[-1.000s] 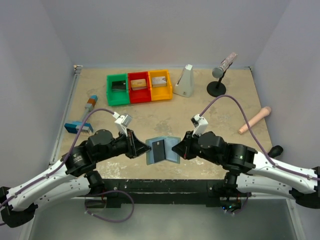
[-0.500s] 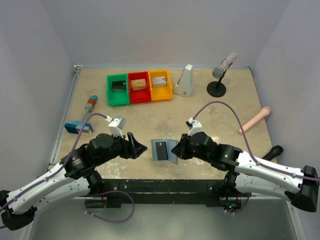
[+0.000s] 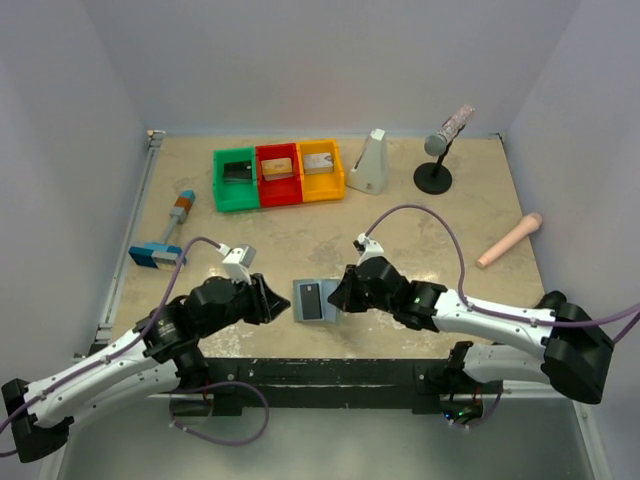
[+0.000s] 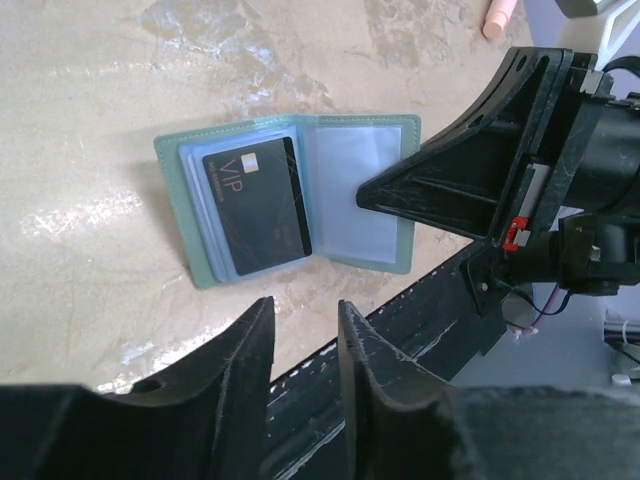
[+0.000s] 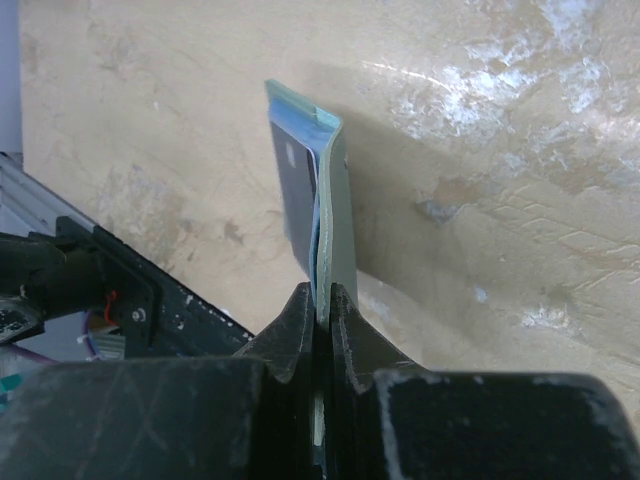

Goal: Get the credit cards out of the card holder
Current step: Place the card holder at the center of the board.

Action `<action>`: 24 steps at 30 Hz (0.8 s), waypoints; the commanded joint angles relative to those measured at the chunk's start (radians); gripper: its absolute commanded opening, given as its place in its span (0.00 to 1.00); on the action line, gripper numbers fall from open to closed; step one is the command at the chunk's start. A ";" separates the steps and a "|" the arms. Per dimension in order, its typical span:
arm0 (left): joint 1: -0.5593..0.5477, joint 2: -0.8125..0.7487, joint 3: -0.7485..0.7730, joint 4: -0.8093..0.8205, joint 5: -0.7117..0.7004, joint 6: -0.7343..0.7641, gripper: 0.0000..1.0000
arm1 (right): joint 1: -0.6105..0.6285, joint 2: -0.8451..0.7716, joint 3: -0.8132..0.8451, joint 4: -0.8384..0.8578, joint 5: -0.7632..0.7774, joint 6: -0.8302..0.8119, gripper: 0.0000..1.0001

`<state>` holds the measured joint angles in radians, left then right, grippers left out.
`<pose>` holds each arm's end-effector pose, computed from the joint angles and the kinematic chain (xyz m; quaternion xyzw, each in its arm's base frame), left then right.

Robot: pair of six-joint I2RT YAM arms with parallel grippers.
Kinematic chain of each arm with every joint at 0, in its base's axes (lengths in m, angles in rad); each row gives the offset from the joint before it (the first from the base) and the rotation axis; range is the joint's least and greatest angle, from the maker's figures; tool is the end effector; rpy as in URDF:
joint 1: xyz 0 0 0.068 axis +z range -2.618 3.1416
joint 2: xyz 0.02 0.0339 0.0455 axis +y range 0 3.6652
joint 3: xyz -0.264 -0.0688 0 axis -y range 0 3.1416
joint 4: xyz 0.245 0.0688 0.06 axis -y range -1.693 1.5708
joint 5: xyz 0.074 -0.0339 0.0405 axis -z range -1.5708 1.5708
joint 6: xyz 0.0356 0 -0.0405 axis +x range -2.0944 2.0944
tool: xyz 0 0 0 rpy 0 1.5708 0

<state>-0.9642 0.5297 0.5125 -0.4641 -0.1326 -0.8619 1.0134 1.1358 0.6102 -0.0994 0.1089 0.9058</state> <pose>0.0809 -0.1083 0.2521 0.0093 0.8540 -0.3746 0.3609 0.1300 0.2012 0.2179 -0.0231 0.8890 0.3447 0.3007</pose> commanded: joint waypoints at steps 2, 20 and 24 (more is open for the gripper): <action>0.002 0.044 -0.109 0.266 0.030 -0.055 0.30 | -0.015 0.047 -0.042 0.135 0.000 0.053 0.00; 0.004 0.486 -0.175 0.719 0.090 -0.051 0.27 | -0.056 0.139 -0.159 0.191 -0.048 0.041 0.00; 0.004 0.539 -0.186 0.736 0.091 -0.052 0.26 | -0.062 0.159 -0.147 0.161 -0.046 0.018 0.00</action>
<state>-0.9642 1.0382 0.3450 0.1802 -0.0517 -0.9062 0.9581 1.2766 0.4580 0.0708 0.0635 0.9611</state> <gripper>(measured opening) 0.269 0.051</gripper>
